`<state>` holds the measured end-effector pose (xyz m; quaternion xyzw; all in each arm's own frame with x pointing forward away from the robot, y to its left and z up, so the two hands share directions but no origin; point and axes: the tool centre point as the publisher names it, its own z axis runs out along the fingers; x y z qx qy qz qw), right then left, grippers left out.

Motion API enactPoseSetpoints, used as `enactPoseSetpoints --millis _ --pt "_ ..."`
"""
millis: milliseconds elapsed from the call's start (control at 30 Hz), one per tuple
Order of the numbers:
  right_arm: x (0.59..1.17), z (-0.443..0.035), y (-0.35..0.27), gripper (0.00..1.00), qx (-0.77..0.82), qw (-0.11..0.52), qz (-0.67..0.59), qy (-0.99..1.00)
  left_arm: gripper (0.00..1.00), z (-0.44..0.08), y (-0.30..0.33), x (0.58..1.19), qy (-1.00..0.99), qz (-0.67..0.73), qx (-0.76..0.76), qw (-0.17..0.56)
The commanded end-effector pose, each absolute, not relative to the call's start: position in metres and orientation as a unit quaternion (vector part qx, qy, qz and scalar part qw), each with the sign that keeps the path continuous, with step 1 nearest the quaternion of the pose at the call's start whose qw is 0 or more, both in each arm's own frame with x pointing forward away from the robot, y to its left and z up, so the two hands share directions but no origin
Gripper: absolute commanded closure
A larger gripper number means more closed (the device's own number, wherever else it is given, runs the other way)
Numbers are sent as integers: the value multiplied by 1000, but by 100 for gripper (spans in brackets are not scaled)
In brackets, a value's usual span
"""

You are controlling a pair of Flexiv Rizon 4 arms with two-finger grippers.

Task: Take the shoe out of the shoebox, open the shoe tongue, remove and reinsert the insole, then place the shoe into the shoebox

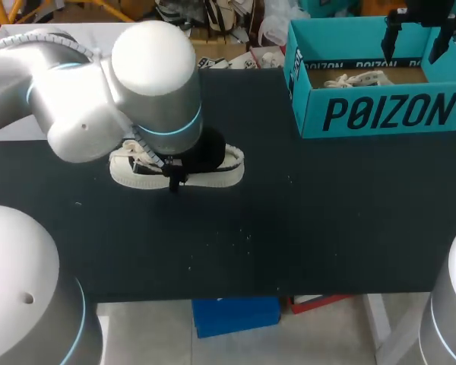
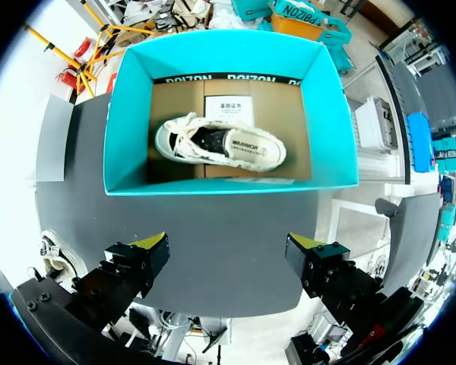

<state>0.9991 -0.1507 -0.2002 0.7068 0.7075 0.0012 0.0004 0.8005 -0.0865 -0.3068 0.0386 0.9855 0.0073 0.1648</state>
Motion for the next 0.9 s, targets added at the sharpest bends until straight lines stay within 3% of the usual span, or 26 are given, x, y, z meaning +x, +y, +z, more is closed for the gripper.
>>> enactPoseSetpoints --millis 33,733,767,800,833,900 --pt "999 -200 -150 0 707 0 1 707 100 -346 -112 815 987 18 35 157" --pt "999 -200 -150 0 707 0 1 707 100 -423 -144 817 985 27 32 167" --pt "999 -200 -150 0 707 0 1 707 68 -423 -144 817 986 28 31 163" --pt "999 -200 -150 0 707 0 1 707 7 -422 -144 816 986 26 30 160" --pt "999 -200 -150 0 707 0 1 707 0 -416 -144 813 986 25 30 160" --pt "999 -200 -150 0 707 0 1 707 0 -404 -142 809 988 19 30 148"
